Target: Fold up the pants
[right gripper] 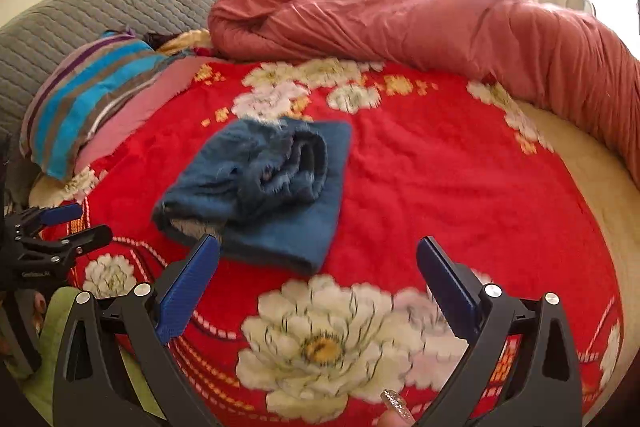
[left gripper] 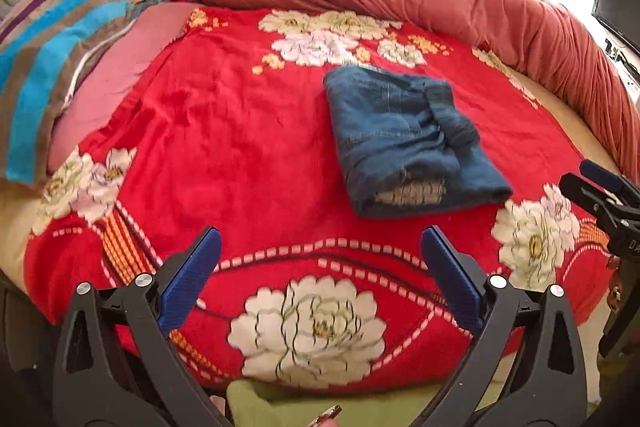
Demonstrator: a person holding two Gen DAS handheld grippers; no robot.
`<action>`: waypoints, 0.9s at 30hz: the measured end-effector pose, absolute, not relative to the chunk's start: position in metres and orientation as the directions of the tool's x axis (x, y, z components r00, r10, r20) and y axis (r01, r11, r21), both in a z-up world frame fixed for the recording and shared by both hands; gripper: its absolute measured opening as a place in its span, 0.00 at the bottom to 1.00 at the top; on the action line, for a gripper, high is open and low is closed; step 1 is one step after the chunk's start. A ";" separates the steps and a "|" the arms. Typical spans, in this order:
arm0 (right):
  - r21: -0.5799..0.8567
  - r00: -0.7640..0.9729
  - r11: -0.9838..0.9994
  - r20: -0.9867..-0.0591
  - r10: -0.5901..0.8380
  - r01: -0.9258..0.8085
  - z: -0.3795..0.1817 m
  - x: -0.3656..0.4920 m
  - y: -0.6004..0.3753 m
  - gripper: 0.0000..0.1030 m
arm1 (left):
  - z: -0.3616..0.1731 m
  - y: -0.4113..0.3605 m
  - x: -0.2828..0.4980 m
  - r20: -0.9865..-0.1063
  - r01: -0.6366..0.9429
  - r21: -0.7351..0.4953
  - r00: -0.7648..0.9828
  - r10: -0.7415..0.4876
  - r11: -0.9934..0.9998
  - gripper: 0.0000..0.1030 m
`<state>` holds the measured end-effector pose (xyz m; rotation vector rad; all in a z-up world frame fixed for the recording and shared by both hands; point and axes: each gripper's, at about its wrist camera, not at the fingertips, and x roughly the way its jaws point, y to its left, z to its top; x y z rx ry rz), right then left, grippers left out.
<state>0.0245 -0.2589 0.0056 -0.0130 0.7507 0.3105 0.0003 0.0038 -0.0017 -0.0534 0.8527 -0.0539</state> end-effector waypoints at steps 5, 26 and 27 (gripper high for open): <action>0.036 0.679 0.959 -0.699 0.226 -0.283 -0.009 0.013 -0.248 0.96 | -0.007 0.006 -0.006 -0.758 0.030 -0.081 0.648 -0.081 0.996 0.91; 0.030 0.704 0.960 -0.674 0.226 -0.279 -0.003 0.010 -0.244 0.96 | -0.004 0.002 -0.012 -0.748 0.034 -0.065 0.660 -0.071 0.997 0.91; 0.031 0.702 0.960 -0.676 0.226 -0.279 -0.003 0.010 -0.244 0.96 | -0.004 0.002 -0.012 -0.748 0.032 -0.064 0.660 -0.070 0.997 0.91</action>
